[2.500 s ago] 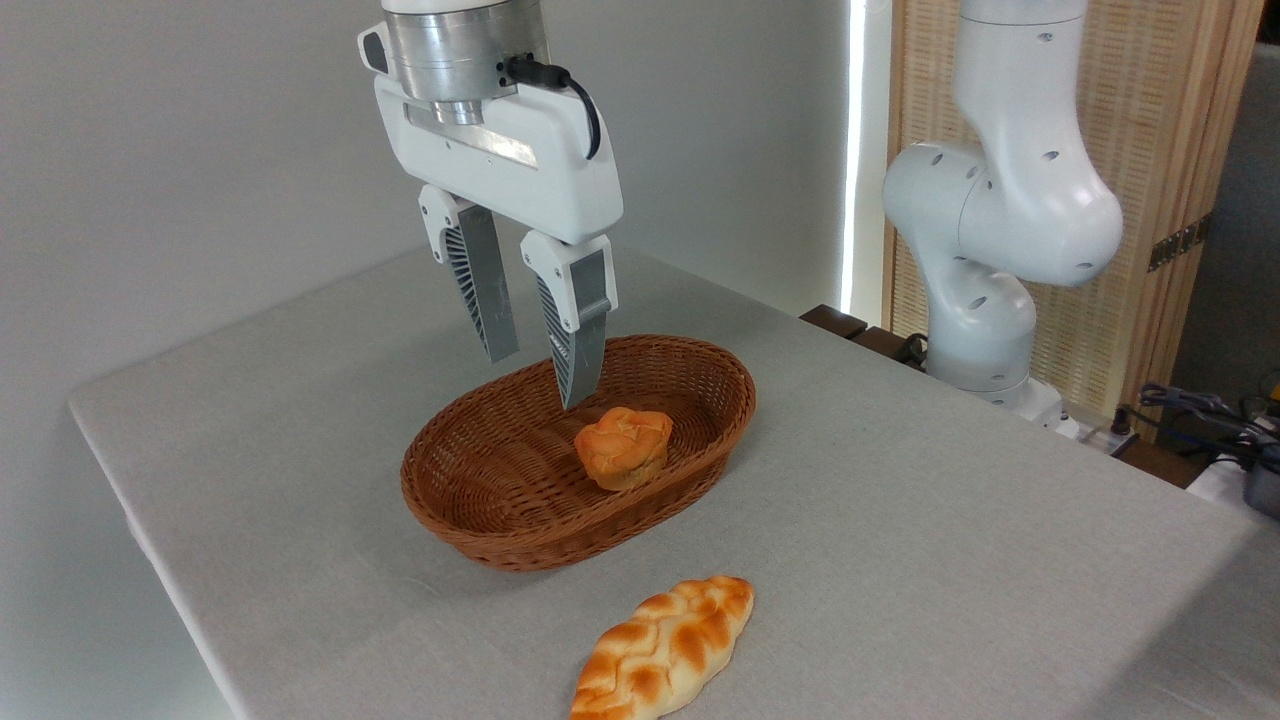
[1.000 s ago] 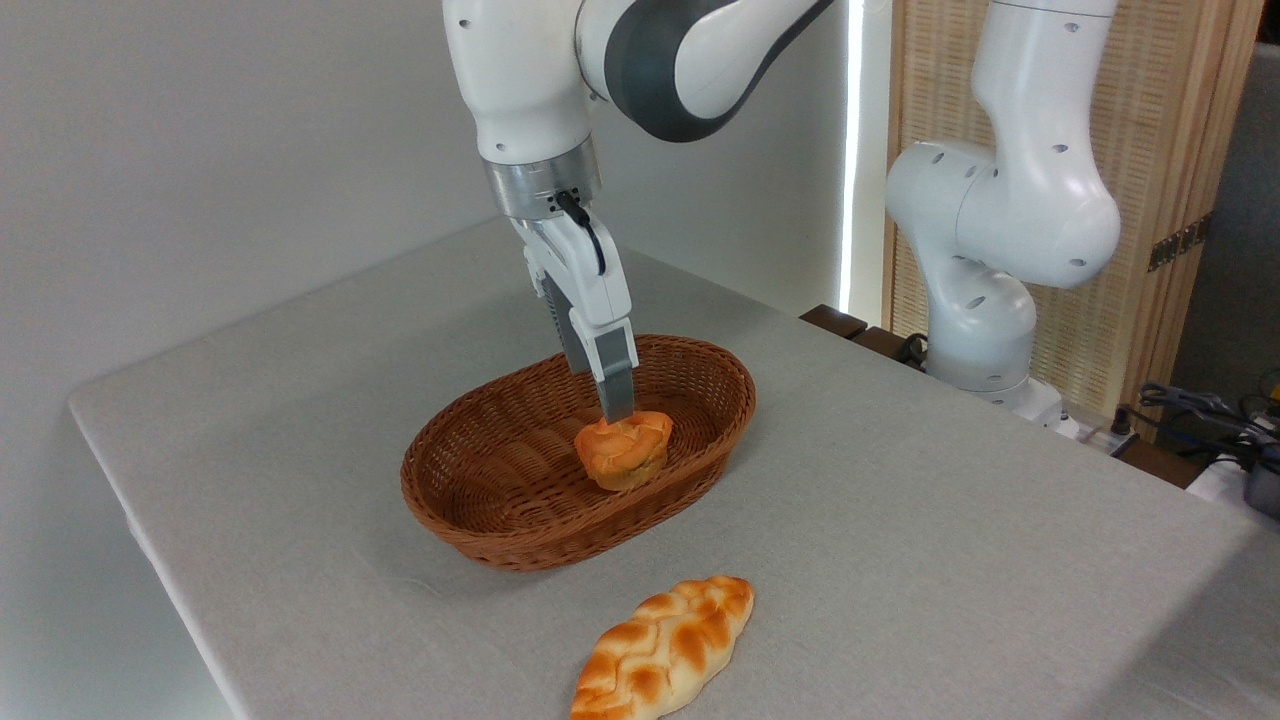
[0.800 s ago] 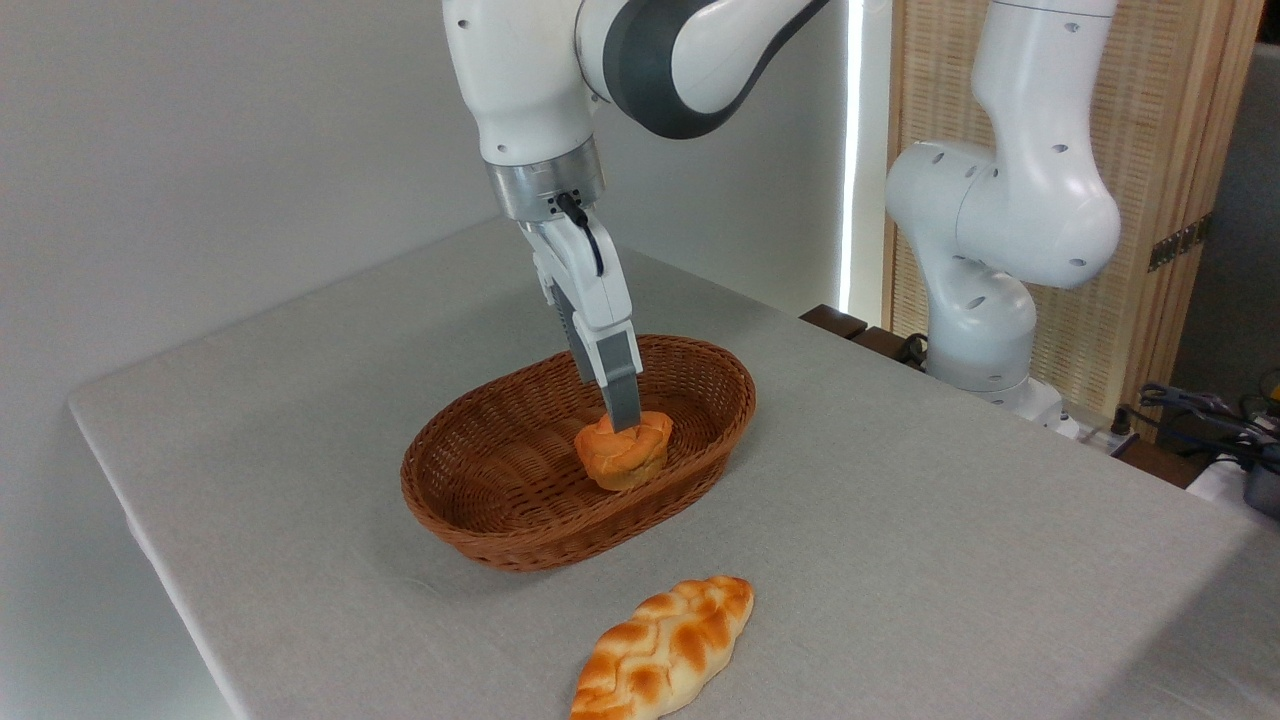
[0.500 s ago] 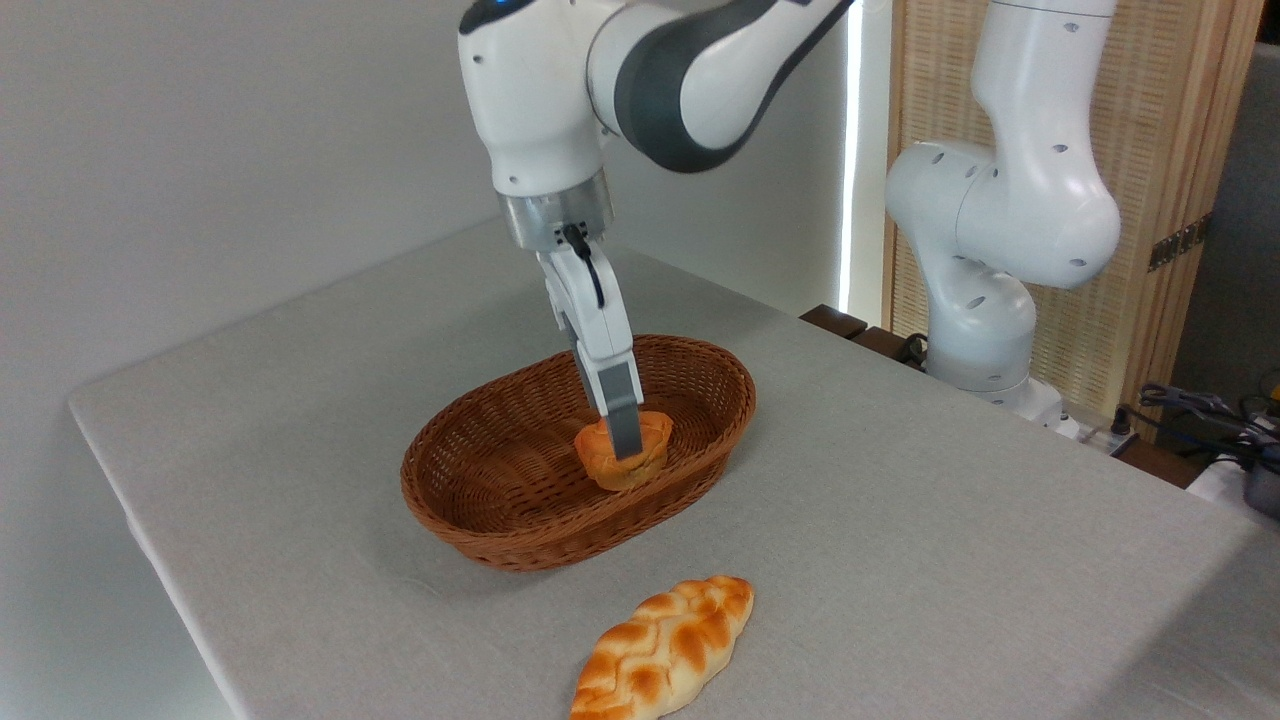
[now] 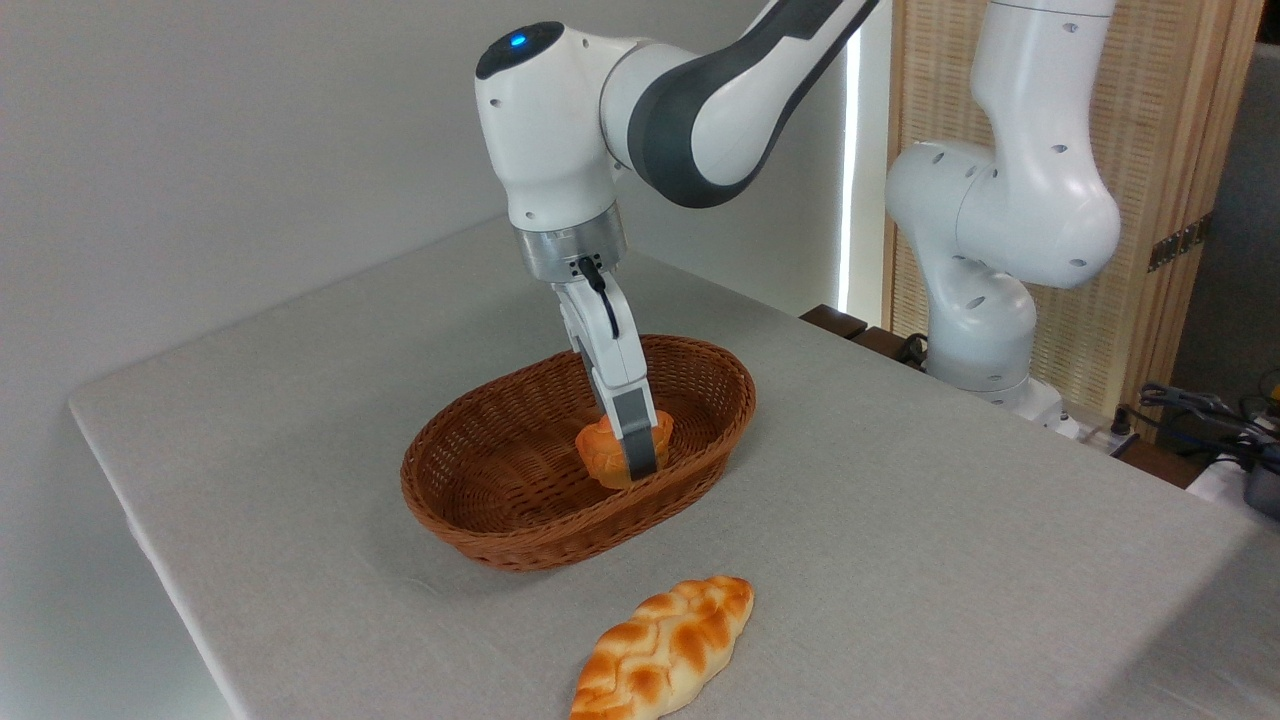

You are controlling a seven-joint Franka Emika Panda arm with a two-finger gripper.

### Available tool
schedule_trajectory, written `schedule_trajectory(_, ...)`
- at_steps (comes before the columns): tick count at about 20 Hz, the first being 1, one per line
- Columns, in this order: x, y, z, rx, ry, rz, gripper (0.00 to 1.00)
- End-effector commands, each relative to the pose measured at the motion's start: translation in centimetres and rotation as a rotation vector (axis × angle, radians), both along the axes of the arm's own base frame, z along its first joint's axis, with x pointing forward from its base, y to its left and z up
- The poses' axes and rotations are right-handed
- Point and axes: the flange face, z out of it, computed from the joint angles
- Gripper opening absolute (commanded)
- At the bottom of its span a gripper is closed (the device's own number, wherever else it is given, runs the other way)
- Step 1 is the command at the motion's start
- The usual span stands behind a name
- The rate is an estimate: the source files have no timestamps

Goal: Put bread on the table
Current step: 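Lift the round bun up out of the basket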

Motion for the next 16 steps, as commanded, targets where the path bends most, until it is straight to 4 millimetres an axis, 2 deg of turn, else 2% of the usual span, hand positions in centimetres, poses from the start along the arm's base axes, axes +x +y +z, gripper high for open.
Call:
schedule_trajectory(1,0.1,0.2,-0.2,0.004,-0.014,-0.018,0.28)
schedule_trajectory(6,0.1,0.1,0.2,0.003,-0.014,-0.014,0.28)
schedule_trajectory(7,0.3,0.1,1.0,-0.001,-0.027,-0.004,0.28)
schedule_trajectory(10,1.7,0.5,6.2,-0.014,-0.013,0.014,0.28)
schedule_trajectory(11,1.7,1.3,7.5,-0.012,0.025,0.02,0.28)
schedule_trajectory(12,1.7,3.0,8.3,-0.016,0.058,0.04,0.28)
schedule_trajectory(14,1.5,6.2,8.7,-0.027,0.101,0.007,0.28)
schedule_trajectory(16,1.0,9.9,8.2,-0.006,0.161,-0.084,0.29)
